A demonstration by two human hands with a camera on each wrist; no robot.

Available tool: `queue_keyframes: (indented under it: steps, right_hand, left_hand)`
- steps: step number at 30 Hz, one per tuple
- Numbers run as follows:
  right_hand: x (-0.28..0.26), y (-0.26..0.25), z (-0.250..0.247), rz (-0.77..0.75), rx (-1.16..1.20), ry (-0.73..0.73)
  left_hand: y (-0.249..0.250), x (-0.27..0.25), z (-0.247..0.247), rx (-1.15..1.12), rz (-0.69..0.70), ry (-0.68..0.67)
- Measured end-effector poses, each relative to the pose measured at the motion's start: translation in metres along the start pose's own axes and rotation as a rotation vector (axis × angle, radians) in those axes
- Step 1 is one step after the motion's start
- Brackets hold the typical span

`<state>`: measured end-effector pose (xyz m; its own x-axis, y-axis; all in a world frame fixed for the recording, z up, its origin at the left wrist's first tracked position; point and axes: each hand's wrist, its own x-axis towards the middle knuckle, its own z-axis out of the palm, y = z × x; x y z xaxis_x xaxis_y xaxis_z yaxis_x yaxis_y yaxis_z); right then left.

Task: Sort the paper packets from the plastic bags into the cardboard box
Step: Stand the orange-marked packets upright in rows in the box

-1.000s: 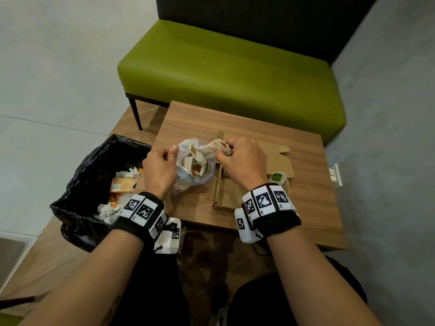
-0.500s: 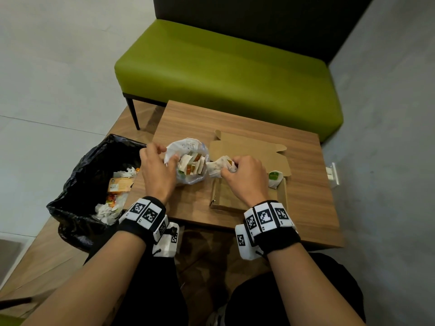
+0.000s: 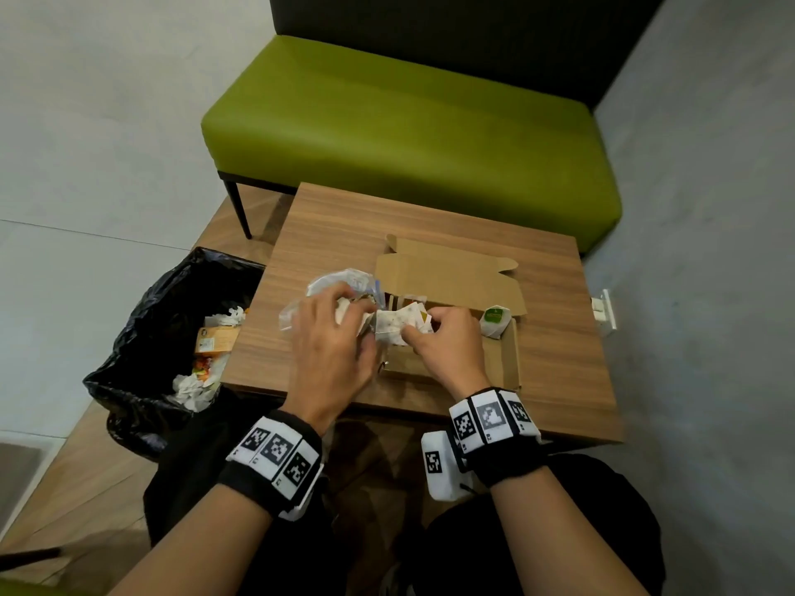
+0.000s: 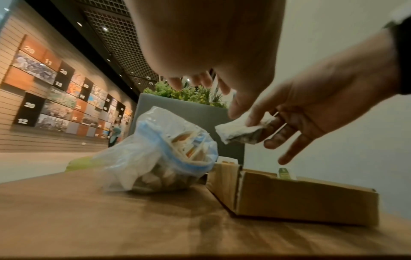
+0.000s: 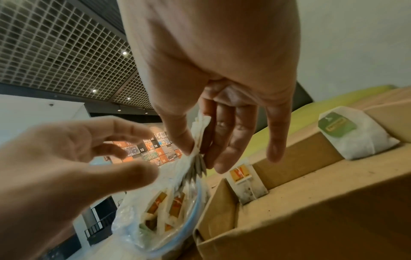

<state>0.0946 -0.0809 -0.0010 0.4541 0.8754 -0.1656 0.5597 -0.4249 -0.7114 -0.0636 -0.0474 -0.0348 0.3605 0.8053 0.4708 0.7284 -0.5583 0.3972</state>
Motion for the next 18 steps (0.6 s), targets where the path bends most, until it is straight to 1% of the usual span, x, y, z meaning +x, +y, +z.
queue_keyframes:
  steps: [2,4,6,10,12,14,16,18]
  right_hand:
    - [-0.003,0.003,-0.002,0.025,0.093,-0.019]
    - [-0.005,0.005,-0.004,0.055,0.194,-0.031]
    - [-0.007,0.007,-0.006,0.066,0.268,-0.036]
    - [-0.011,0.011,-0.015,0.046,0.371,-0.044]
    - [-0.014,0.013,-0.021,0.041,0.46,-0.074]
    - [-0.017,0.017,-0.023,0.017,0.56,-0.103]
    - [-0.018,0.023,-0.023,0.007,0.628,-0.105]
    - [-0.021,0.028,-0.023,0.01,0.682,-0.086]
  left_hand:
    - [0.009,-0.001,0.004,-0.04,0.124,-0.133]
    - [0.015,-0.001,0.008,-0.039,0.159,-0.245]
    - [0.02,0.0,0.011,-0.066,0.168,-0.251]
    - [0.026,0.001,0.015,-0.129,0.196,-0.175]
    - [0.027,0.001,0.016,-0.204,0.172,-0.183]
    - [0.03,0.002,0.013,-0.333,0.13,-0.22]
    - [0.035,0.002,0.009,-0.521,0.004,-0.262]
    - [0.037,0.002,0.007,-0.713,-0.169,-0.294]
